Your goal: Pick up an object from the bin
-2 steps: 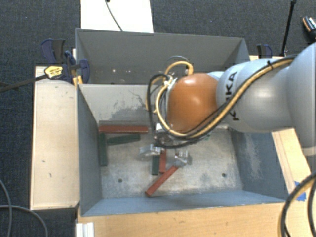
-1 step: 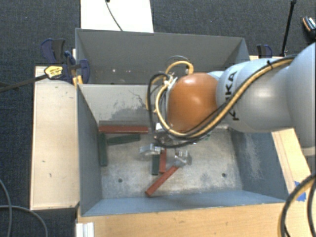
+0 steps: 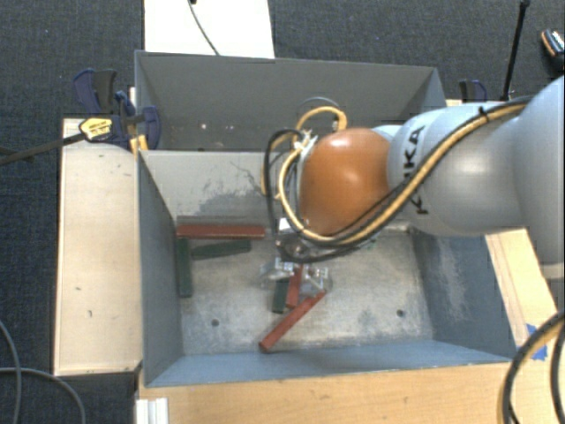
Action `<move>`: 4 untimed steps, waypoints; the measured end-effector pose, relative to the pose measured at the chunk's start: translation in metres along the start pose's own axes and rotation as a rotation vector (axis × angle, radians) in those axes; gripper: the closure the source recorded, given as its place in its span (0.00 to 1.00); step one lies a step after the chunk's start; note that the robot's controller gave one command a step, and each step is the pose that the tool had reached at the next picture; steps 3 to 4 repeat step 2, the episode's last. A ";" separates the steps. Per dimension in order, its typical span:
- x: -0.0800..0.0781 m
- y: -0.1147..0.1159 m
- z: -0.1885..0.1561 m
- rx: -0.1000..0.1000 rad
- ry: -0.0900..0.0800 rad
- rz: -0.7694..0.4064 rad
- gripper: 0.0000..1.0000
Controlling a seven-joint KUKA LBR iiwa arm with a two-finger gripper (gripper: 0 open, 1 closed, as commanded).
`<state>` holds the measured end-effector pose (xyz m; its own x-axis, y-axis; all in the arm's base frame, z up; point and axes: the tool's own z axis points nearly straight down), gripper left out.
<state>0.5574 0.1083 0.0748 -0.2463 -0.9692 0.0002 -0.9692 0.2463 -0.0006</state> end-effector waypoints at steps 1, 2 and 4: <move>-0.001 -0.001 -0.060 0.006 -0.005 0.008 1.00; -0.002 -0.003 -0.125 0.007 -0.005 0.016 1.00; -0.002 -0.003 -0.125 0.007 -0.005 0.016 1.00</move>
Offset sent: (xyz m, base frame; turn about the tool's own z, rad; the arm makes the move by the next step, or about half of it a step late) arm -0.0002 0.0000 0.0558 0.0000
